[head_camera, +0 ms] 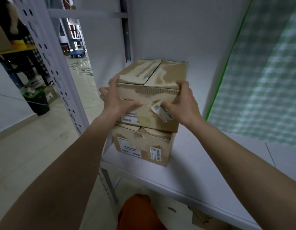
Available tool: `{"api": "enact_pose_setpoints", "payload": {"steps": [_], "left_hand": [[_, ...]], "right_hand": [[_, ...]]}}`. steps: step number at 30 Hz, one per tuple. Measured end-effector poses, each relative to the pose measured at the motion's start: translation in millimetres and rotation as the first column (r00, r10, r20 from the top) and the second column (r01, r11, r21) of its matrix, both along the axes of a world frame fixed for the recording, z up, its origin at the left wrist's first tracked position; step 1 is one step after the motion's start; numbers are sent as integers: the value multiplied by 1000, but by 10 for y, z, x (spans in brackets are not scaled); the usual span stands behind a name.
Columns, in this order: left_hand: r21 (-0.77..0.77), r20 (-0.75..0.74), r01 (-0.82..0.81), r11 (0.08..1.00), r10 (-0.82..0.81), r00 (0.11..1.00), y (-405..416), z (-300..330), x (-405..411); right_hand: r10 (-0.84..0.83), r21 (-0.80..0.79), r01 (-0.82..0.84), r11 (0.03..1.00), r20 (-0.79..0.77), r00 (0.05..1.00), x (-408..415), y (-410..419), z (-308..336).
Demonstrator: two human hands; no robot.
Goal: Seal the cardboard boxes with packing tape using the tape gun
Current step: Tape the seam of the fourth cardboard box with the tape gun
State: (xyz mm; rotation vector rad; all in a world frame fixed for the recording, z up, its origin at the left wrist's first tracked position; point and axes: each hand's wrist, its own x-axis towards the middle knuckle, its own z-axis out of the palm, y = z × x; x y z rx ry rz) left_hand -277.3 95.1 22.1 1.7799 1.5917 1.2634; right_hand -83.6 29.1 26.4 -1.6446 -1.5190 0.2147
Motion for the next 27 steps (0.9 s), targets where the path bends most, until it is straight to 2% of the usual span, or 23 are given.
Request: {"api": "enact_pose_setpoints", "payload": {"steps": [5,16,20,27], "left_hand": [[134,-46,44,990,-38,998,-223,103,293],[265,-13,158,951,-160,987,-967,247,1373],[363,-51,179,915,-172,984,-1292,208,1747],[398,-80,216,891,-200,976,-1746,141,2118]], "right_hand": [[-109,73,112,991,-37,993,245,-150,114],[-307,212,305,928,-26,951,1221,-1156,328],[-333,226,348,910,-105,937,1563,-1530,187],[-366,248,397,884,-166,916,1915,-2007,12]]}}
